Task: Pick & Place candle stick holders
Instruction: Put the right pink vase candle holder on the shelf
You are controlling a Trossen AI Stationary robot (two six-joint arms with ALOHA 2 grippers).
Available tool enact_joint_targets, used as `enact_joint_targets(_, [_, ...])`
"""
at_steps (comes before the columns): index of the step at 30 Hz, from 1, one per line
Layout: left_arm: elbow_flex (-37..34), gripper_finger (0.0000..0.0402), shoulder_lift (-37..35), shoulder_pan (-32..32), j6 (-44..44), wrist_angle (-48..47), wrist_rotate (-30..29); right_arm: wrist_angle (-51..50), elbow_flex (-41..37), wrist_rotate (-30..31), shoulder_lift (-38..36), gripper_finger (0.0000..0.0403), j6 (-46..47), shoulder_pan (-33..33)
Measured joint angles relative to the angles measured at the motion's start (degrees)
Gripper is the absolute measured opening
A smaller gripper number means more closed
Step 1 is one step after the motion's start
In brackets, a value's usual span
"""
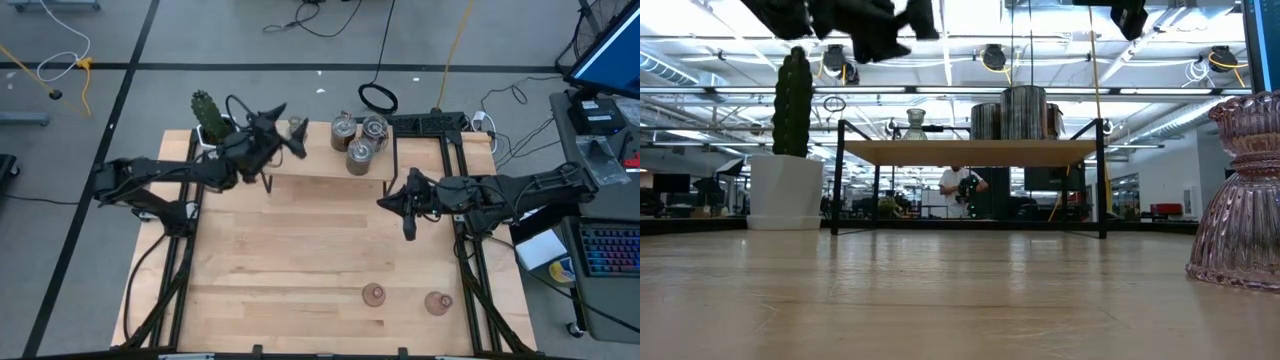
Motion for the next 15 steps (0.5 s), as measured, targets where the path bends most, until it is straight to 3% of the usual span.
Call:
enact_joint_targets(7, [0.0, 0.0355, -2.2, -13.1, 0.6, -1.8, 0.0, -3.5, 0.0, -13.9, -0.3, 0.0001, 1.6, 0.4])
enact_joint_targets(10, [0.0, 0.0347, -2.1, -19.3, 0.7, -2.3, -0.4, -7.9, 0.0, -16.6, -0.7, 0.0001, 5.8, 1.7])
enact_joint_targets(15, [0.0, 0.0330, -2.1, -28.9, -2.0, -7.4, -7.1, -15.7, 0.0, -20.7, -1.3, 0.0001, 13.3, 6.0])
